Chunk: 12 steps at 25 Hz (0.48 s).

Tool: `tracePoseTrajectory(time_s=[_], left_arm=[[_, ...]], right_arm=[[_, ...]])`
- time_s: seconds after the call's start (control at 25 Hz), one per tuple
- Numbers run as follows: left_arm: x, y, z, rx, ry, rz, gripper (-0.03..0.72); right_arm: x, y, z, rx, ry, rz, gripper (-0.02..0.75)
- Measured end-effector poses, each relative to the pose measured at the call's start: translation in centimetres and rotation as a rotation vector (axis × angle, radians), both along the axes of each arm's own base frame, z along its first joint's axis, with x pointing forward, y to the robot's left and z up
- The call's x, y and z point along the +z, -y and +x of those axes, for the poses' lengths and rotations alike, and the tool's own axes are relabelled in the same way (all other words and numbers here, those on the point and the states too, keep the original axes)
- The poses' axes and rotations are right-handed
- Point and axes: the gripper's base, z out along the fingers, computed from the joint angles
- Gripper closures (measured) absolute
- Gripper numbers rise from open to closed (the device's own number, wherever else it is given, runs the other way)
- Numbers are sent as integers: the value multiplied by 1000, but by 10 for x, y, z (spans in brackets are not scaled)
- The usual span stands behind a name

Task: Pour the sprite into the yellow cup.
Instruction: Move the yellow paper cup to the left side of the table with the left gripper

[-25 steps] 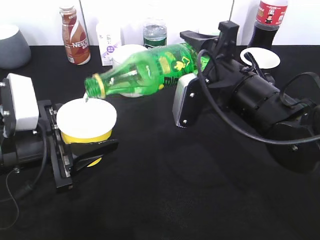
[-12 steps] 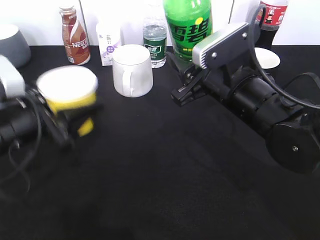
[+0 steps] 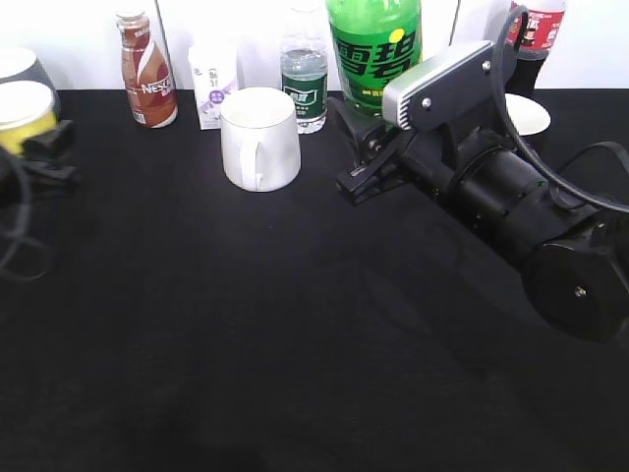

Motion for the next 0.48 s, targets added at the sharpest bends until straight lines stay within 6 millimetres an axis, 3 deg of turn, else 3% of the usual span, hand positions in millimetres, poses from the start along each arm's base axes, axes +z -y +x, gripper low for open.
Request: tracePoseTrajectory(time_s=[0.16,0.28,0.48], left_arm=[[-26,5,43,-1,-5,26,228],[-39,4,64,7,-1,32,228],[-43,-7,69,40,-1,32,211]], right_arm=[[0,0,0,0,-5,9,312],[0,0,0,-2,-6,11,312],[0,2,1,-20,-14,22,312]])
